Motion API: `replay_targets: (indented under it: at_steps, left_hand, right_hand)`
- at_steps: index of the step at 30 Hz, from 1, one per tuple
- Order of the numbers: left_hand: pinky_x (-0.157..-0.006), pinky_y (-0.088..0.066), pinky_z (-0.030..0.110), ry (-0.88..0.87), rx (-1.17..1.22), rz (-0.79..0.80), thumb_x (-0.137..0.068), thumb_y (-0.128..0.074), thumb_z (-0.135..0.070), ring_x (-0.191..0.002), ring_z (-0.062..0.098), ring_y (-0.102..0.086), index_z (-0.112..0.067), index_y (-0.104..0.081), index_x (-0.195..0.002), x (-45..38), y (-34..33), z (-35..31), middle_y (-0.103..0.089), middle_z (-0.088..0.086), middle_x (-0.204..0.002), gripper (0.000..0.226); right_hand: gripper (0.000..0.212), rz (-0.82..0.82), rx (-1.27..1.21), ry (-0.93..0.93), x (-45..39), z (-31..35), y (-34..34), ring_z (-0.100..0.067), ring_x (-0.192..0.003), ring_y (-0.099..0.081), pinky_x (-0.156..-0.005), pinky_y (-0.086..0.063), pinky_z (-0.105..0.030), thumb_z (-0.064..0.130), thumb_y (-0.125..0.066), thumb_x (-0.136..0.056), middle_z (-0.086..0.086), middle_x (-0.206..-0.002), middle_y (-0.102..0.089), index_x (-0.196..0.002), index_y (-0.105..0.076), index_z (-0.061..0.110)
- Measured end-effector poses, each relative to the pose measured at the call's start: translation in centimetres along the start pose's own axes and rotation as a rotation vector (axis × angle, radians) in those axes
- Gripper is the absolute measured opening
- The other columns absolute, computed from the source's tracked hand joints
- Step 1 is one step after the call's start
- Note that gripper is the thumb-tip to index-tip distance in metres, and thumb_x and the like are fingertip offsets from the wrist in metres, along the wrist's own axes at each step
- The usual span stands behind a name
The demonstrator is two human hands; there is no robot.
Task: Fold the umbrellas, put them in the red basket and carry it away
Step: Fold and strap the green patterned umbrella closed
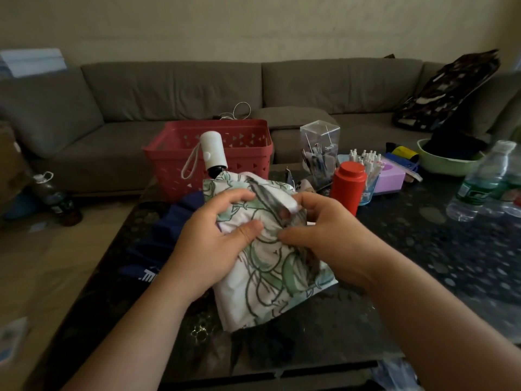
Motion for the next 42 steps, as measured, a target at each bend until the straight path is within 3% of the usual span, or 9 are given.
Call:
replay_targets:
  at_steps: [6, 10, 14, 18, 22, 26, 31, 33, 42]
  left_hand:
    - [-0.101, -0.057, 0.054, 0.079, 0.273, 0.063, -0.078, -0.091, -0.047, -0.125, 0.027, -0.068, -0.051, -0.069, -0.126, -0.2, 0.3, 0.1, -0.070, -0.001, -0.136, 0.053]
    - [-0.101, -0.059, 0.047, 0.045, 0.274, 0.127, -0.075, -0.086, -0.033, -0.127, 0.019, -0.067, -0.051, -0.068, -0.127, 0.0, 0.3, -0.5, -0.067, -0.006, -0.140, 0.058]
    - [-0.098, -0.060, 0.034, 0.032, 0.336, 0.214, -0.076, -0.083, -0.018, -0.127, 0.012, -0.067, -0.050, -0.056, -0.144, 0.6, -0.3, -1.0, -0.064, -0.015, -0.145, 0.079]
    - [-0.093, -0.061, 0.031, 0.034, 0.357, 0.194, -0.077, -0.081, -0.019, -0.123, 0.010, -0.069, -0.047, -0.057, -0.145, 0.6, -0.6, -1.3, -0.065, -0.020, -0.142, 0.077]
    - [-0.091, -0.062, 0.030, 0.056, 0.357, 0.139, -0.077, -0.081, -0.018, -0.117, 0.009, -0.072, -0.047, -0.060, -0.141, 0.6, -0.3, -1.3, -0.070, -0.023, -0.131, 0.073]
    - [-0.088, -0.063, 0.032, 0.118, 0.389, -0.015, -0.087, -0.081, -0.012, -0.111, 0.010, -0.075, -0.050, -0.061, -0.138, 0.0, 1.2, -0.3, -0.073, -0.014, -0.130, 0.067]
    - [-0.087, -0.064, 0.034, 0.149, 0.393, -0.149, -0.088, -0.083, -0.015, -0.108, 0.007, -0.075, -0.049, -0.058, -0.143, -0.3, 2.6, 0.3, -0.071, -0.015, -0.130, 0.069]
    - [-0.081, -0.064, 0.028, 0.143, 0.384, -0.185, -0.088, -0.083, -0.014, -0.104, 0.002, -0.075, -0.048, -0.057, -0.144, -0.2, 2.9, 0.3, -0.070, -0.018, -0.127, 0.070]
    - [-0.083, -0.065, 0.032, 0.214, 0.419, -0.250, -0.089, -0.083, -0.014, -0.106, 0.007, -0.076, -0.045, -0.056, -0.146, -0.1, 2.8, 1.5, -0.069, -0.009, -0.133, 0.070]
  right_hand:
    - [0.014, 0.129, -0.151, -0.025, 0.3, -0.1, 0.9, -0.034, -0.095, -0.074, -0.081, -0.064, -0.043, -0.010, -0.070, -0.088, -0.024, -0.109, -0.074, -0.097, -0.065, 0.000]
    - [0.019, 0.169, -0.183, 0.025, 0.6, 0.3, 1.9, -0.036, -0.089, -0.068, -0.067, -0.062, -0.031, 0.004, -0.081, -0.077, -0.019, -0.096, -0.071, -0.074, -0.069, 0.018]
    - [0.018, 0.065, -0.239, 0.031, 0.4, 0.2, 3.5, -0.028, -0.078, -0.069, -0.065, -0.061, -0.031, 0.010, -0.078, -0.072, -0.016, -0.087, -0.071, -0.085, -0.066, 0.012]
    - [0.020, -0.090, -0.272, 0.073, 0.1, 0.1, 4.5, -0.021, -0.066, -0.066, -0.062, -0.055, -0.032, 0.008, -0.078, -0.072, -0.013, -0.080, -0.073, -0.088, -0.066, 0.011]
    - [0.032, -0.156, -0.177, 0.037, 0.5, -0.3, 4.4, -0.028, -0.068, -0.070, -0.067, -0.062, -0.040, 0.012, -0.074, -0.091, -0.014, -0.087, -0.074, -0.120, -0.061, 0.017]
    - [0.026, -0.443, 0.266, 0.340, 2.8, 2.8, 5.4, -0.038, -0.075, -0.065, -0.068, -0.062, -0.049, 0.024, -0.082, -0.087, -0.016, -0.083, -0.062, -0.095, -0.058, 0.024]
    - [0.023, 0.049, 0.441, 0.439, 4.0, 3.4, 0.0, -0.016, -0.079, -0.068, -0.072, -0.061, -0.037, 0.043, -0.083, -0.081, 0.003, -0.086, -0.067, -0.098, -0.069, 0.035]
    - [0.035, 0.080, 0.639, 0.497, 4.3, 3.2, -1.1, -0.012, -0.086, -0.067, -0.073, -0.059, -0.029, 0.042, -0.086, -0.079, 0.013, -0.093, -0.065, -0.108, -0.068, 0.039]
    - [0.021, -0.317, 0.379, 0.540, 4.3, 1.9, -0.9, -0.011, -0.067, -0.068, -0.059, -0.058, -0.027, 0.006, -0.080, -0.081, 0.009, -0.075, -0.070, -0.080, -0.072, 0.025]
Point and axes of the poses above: each hand's wrist, its own x-axis away from the middle knuckle, its own y-axis out of the back of the hand, z = x × y, the point moved 8 cm from there along -x, towards the middle knuckle
